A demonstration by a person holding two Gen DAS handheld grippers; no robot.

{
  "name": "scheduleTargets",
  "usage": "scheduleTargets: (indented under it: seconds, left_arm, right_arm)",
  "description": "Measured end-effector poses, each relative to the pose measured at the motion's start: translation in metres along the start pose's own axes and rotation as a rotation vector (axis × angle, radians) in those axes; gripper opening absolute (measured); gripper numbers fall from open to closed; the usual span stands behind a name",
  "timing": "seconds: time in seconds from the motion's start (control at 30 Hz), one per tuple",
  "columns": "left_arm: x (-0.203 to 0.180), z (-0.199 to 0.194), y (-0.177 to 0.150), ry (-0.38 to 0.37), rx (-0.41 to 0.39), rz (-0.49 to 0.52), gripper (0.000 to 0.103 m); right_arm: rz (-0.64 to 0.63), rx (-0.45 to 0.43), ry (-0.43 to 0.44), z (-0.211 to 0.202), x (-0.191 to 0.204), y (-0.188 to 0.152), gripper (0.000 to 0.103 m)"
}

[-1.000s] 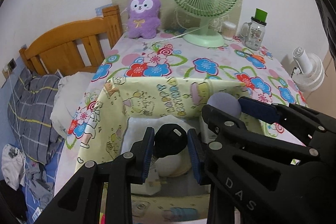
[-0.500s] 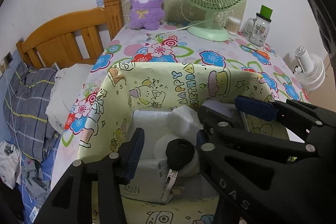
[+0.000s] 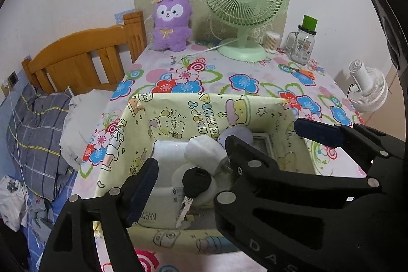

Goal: Organize rigid objects

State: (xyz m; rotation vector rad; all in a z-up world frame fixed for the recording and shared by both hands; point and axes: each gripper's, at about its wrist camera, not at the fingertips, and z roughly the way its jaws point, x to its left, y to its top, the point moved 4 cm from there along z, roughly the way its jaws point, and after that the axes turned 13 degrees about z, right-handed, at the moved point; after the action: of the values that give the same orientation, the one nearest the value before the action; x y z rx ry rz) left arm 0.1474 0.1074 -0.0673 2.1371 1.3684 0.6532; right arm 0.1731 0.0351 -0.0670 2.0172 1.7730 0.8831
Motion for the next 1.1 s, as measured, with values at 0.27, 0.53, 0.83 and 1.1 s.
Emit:
scheduleTargets:
  seconds: [0.27,0.53,0.83,1.1]
  left_arm:
    - [-0.021,-0.017,0.003,0.016,-0.037,0.016,0.087]
    - [-0.044,-0.028,0.006,0.010,-0.076,0.027,0.089]
    - [-0.071,-0.039,0.010,-0.002,-0.102,0.039,0.089]
    - [-0.094,-0.047,0.010,-0.001,-0.122,0.039,0.092]
  right_arm:
    - [0.013,-0.070,-0.056,-0.029,-0.018,-0.002,0.089]
    - [0.041,-0.114,-0.083,-0.049,-0.041,-0.007,0.093]
    - [0.059,-0.154,-0.095,-0.070,-0.065,-0.012,0.096]
    - [0.064,-0.188,-0.102,-0.089,-0.087,-0.019,0.097]
